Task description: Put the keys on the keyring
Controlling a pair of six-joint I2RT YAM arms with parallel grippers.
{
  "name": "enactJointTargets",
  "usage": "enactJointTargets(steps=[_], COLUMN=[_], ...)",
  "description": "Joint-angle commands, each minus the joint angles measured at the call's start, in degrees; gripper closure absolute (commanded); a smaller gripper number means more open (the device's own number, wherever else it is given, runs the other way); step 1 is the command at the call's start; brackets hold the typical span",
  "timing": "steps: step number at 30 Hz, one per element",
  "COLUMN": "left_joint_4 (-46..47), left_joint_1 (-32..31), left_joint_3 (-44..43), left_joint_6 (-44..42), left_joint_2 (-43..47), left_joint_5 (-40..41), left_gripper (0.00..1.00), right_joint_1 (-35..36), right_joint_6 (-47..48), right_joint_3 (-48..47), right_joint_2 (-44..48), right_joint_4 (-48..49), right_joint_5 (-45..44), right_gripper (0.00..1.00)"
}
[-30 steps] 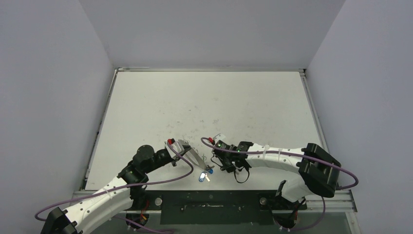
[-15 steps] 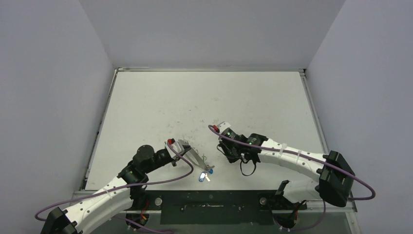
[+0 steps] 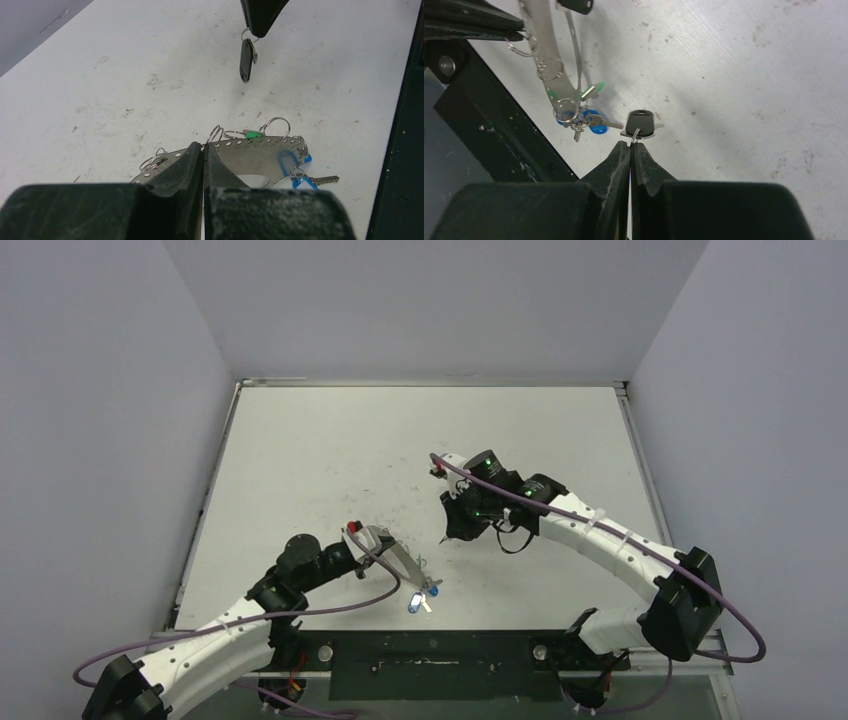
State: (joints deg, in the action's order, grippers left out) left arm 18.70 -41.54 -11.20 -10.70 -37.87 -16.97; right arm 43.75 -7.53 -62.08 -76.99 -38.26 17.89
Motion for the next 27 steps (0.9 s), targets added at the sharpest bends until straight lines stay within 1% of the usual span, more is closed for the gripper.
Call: enactJointTargets(steps=[1,6,13,20,27], left_joint_4=[2.65,4.75,6.57,7.36,8.02], left_joint_1=[-0.28,-0.33,-0.40,-0.56,-0.82], left_joint_3=[-3.08,-3.57,-3.81,-3.83,-3.83], left_joint_6=[1.95,3.91,5.22,5.68,5.53], left_joint_2=[-1.45,-2.92,-4.65,-5.53,-5.99], left_joint_5=[-0.99,-0.42,0.10,0.02,-0.17], left_gripper=[1.00,1.00,1.00,1.00,1.00], right_joint_1=[0.31,1.52,5.73,8.33,8.49], right_joint_6=[5.58,10.16,13.25,13.30,11.75], right_joint_3=[-3.98,-6.59,-9.72,-12.19,-14.85], right_joint_2=[-1.94,-2.97,-6.44,-9.21,-12.06], right_joint_4=[0.88,0.22,-1.00,-0.67,-0.24], right_joint_5=[9.38,13.11,15.46,16.07,15.26], right_gripper=[1.00,1.00,1.00,1.00,1.00])
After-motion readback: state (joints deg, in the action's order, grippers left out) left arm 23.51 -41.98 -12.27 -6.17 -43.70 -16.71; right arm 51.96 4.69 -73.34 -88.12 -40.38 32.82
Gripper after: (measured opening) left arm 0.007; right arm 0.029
